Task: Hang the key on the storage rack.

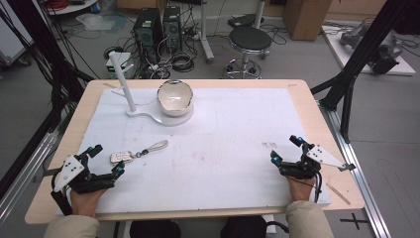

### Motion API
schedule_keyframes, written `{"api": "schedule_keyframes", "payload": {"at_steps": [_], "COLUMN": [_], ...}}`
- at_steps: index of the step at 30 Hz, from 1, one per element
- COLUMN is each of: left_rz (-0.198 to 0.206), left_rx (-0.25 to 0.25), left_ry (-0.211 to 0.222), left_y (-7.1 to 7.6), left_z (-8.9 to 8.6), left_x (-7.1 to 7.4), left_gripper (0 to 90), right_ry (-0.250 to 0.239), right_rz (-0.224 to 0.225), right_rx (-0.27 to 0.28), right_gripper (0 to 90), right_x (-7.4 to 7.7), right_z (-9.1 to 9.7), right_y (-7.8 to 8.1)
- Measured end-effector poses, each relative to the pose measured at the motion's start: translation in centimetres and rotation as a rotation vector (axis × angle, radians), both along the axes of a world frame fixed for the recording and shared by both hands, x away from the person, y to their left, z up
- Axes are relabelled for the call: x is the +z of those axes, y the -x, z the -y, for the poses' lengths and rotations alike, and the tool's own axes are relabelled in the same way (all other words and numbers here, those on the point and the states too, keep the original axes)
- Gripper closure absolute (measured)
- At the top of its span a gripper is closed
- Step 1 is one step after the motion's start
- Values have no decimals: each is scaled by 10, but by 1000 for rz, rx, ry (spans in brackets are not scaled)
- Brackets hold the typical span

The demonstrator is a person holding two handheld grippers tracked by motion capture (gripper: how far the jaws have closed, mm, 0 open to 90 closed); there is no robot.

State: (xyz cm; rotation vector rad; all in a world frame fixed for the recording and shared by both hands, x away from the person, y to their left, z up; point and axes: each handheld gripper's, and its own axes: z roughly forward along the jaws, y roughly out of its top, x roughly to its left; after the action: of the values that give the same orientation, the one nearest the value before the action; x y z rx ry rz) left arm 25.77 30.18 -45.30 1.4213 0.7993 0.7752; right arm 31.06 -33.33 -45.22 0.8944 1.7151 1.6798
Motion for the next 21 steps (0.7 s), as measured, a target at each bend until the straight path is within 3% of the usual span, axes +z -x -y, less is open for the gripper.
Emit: {"api": "schedule_keyframes", "payload": {"at_steps": [17,21], "left_rz": [-1,-28], "left_rx": [7,10], "left_ry": [-3,7], "left_y": [0,-2], "left_z": [0,0], "left_x": [0,1], "left_gripper": [17,17], "right_ry": [-3,-2], "right_rz": [0,-1], "right_rx": [-2,-2], "right_gripper": [5,5], "right_x": [0,0], "right_z": [0,0], "right_y": [0,0]}}
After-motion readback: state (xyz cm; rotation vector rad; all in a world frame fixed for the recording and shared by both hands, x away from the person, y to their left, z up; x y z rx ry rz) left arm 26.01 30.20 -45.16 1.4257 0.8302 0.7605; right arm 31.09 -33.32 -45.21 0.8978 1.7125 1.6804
